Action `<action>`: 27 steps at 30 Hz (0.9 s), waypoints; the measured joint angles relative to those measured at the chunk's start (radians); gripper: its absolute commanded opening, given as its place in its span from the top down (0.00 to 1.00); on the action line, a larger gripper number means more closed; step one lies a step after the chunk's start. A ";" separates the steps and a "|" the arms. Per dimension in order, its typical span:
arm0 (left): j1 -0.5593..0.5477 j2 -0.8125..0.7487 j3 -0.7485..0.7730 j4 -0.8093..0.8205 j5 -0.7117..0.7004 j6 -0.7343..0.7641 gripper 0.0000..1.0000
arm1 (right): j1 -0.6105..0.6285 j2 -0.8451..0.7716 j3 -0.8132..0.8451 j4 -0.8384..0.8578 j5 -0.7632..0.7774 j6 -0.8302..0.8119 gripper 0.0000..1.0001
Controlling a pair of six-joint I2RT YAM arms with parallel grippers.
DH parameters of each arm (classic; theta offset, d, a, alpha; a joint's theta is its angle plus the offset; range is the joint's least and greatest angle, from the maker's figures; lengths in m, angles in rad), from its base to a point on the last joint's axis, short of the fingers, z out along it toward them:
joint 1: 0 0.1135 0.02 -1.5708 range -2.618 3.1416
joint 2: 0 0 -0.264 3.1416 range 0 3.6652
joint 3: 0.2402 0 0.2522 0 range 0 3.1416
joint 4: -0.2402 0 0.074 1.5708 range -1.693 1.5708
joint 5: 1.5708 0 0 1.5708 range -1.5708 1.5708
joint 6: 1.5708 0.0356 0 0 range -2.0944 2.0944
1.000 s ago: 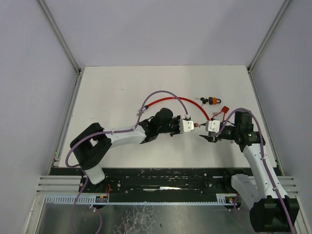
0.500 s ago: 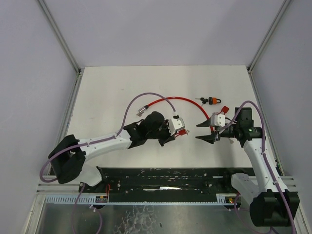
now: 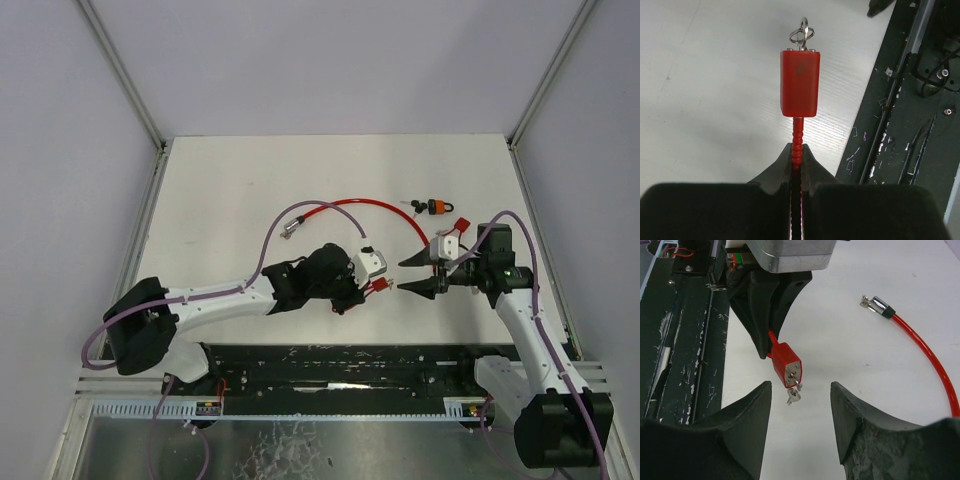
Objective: Lock with the key
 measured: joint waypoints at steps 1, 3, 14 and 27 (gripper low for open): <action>-0.003 0.007 0.000 0.000 -0.009 -0.011 1.00 | 0.009 0.003 -0.003 0.002 0.010 0.000 0.44; -0.003 0.015 0.000 0.000 -0.019 -0.027 1.00 | 0.026 0.010 -0.008 0.007 0.026 0.000 0.44; -0.003 0.022 0.000 0.004 -0.027 -0.048 1.00 | 0.090 0.084 -0.016 0.014 0.106 -0.047 0.48; -0.006 0.023 0.000 0.004 0.000 -0.048 1.00 | 0.110 0.076 -0.047 0.110 0.132 -0.003 0.57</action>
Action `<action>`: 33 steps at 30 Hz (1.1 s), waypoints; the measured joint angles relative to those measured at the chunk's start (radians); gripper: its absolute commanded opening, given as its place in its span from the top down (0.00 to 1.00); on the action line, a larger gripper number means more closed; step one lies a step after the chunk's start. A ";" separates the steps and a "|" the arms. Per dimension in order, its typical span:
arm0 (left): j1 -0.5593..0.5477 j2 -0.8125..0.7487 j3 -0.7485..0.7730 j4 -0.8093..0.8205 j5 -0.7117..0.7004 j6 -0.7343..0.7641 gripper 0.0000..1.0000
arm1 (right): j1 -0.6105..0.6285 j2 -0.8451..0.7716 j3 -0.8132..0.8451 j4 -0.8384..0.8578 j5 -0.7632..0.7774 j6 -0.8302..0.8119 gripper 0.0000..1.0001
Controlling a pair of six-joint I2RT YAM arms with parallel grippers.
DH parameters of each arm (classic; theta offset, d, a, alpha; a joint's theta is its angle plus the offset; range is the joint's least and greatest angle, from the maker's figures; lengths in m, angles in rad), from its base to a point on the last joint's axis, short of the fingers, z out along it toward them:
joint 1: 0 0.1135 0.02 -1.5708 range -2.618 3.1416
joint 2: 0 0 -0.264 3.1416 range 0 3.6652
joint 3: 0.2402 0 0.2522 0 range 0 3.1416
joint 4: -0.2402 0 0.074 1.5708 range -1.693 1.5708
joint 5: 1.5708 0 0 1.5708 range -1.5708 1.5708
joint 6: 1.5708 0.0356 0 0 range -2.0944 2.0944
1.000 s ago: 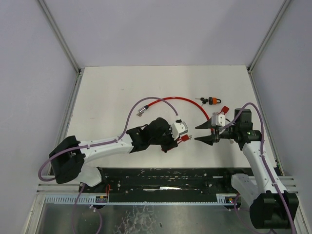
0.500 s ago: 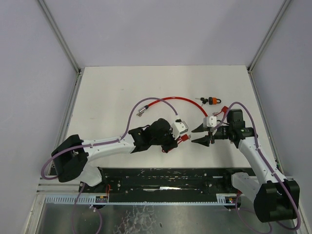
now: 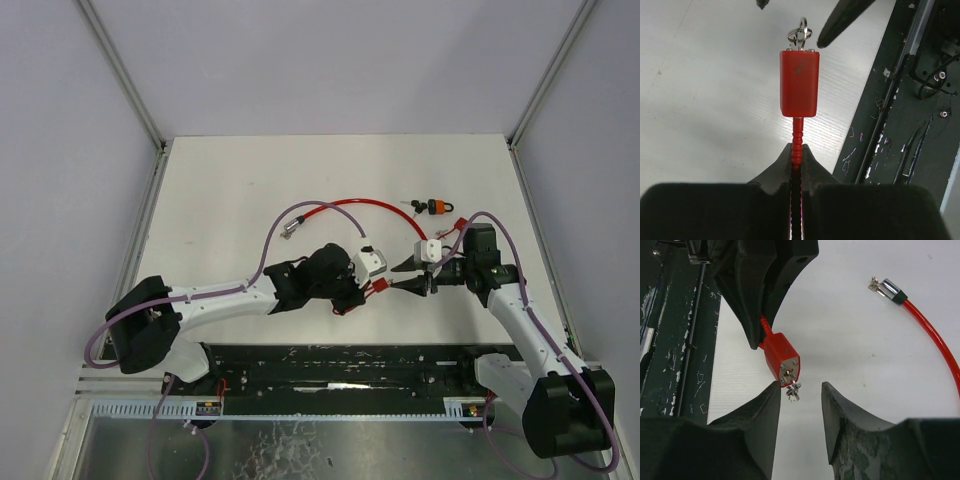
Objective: Lock with the key
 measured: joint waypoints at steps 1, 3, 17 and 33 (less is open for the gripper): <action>-0.001 0.000 0.000 0.000 0.002 0.000 1.00 | 0.002 0.000 -0.002 0.011 0.000 0.006 0.58; -0.005 0.002 0.000 0.000 0.004 0.000 1.00 | 0.005 0.000 -0.006 0.025 0.008 0.014 0.59; -0.011 0.015 0.013 -0.021 0.013 0.035 1.00 | 0.018 0.000 -0.014 -0.045 0.014 -0.121 0.66; -0.013 0.029 0.049 -0.066 0.020 0.119 1.00 | 0.028 -0.007 -0.014 -0.175 -0.001 -0.298 0.68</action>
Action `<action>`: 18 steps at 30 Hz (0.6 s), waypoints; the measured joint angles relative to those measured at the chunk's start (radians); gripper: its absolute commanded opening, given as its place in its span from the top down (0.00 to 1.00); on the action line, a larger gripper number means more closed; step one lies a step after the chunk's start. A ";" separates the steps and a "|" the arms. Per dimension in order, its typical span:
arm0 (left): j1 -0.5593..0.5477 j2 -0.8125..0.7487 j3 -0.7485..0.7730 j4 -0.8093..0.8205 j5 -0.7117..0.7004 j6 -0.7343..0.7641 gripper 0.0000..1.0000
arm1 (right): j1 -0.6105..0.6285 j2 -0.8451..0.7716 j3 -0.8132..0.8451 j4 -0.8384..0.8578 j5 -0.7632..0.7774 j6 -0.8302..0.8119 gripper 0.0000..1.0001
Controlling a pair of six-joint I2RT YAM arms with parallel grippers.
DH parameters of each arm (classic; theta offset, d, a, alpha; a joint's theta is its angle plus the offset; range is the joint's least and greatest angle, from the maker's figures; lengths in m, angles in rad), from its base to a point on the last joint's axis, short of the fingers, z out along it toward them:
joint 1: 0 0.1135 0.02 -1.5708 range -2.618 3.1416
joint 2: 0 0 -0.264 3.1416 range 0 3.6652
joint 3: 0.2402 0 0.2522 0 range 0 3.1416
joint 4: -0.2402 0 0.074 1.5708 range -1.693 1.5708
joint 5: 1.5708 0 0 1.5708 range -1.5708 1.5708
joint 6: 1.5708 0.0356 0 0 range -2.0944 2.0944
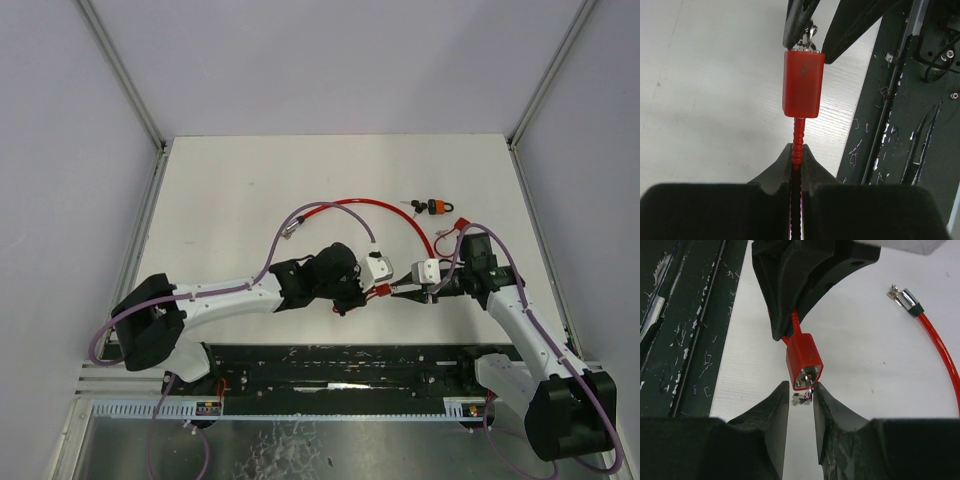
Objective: Lock with the key
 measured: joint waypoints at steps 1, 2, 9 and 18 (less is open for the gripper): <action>0.000 0.002 0.003 -0.003 0.000 0.004 1.00 | 0.000 -0.004 0.000 -0.002 0.000 -0.002 0.68; -0.001 0.004 0.007 -0.009 0.000 0.008 1.00 | 0.000 -0.009 0.000 -0.003 -0.002 -0.006 0.68; -0.003 0.013 0.013 -0.044 -0.001 0.035 1.00 | 0.005 -0.023 0.001 -0.013 -0.003 -0.020 0.68; -0.003 0.013 0.013 -0.056 -0.001 0.055 1.00 | 0.007 -0.022 0.001 -0.032 -0.003 -0.039 0.69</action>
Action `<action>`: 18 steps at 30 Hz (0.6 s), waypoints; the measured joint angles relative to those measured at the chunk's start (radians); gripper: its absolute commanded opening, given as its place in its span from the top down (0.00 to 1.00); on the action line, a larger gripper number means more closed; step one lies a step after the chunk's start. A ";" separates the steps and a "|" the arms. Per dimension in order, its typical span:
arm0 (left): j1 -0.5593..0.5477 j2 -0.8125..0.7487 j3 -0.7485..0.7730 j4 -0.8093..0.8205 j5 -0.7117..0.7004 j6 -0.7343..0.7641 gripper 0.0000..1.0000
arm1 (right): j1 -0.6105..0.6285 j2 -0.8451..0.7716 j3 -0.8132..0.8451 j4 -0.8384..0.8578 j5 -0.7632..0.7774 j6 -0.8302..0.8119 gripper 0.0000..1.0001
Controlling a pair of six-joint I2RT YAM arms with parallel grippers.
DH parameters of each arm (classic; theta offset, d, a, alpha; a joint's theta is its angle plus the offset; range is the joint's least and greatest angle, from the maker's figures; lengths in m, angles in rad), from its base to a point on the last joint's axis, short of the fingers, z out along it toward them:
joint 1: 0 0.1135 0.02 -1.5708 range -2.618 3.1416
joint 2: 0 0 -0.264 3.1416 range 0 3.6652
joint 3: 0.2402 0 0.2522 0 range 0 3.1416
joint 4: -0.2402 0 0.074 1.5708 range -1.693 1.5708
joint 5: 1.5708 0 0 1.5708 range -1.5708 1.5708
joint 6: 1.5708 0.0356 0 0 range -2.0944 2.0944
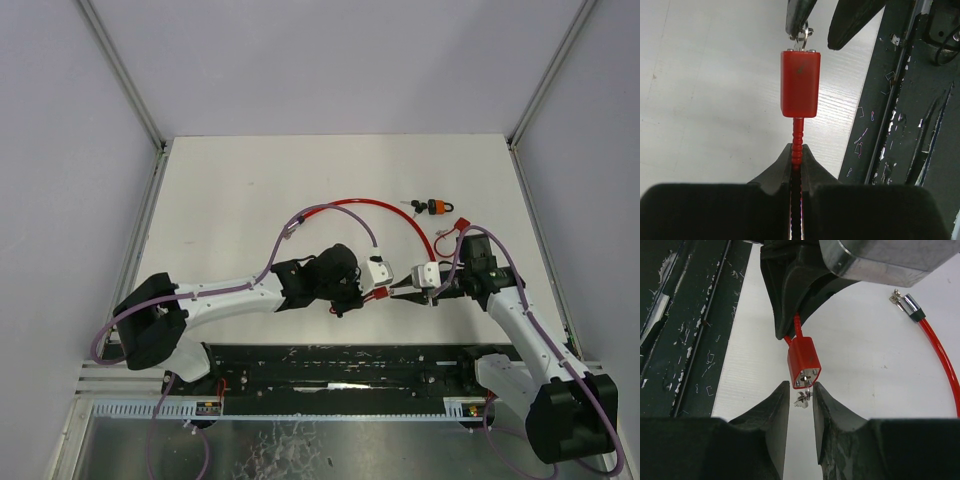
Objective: Lock with the key
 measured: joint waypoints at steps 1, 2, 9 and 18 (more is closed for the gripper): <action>0.000 0.000 0.000 0.000 0.000 0.000 1.00 | 0.002 0.002 0.000 0.000 0.000 -0.002 0.69; 0.000 0.000 0.000 -0.001 0.000 0.001 1.00 | 0.005 0.004 0.000 -0.001 0.000 -0.003 0.69; -0.001 0.000 0.011 -0.013 0.001 0.005 1.00 | 0.031 0.020 0.000 0.000 0.006 -0.014 0.70; -0.002 0.000 0.013 -0.023 0.001 0.016 1.00 | 0.037 0.019 0.000 0.000 0.031 -0.022 0.73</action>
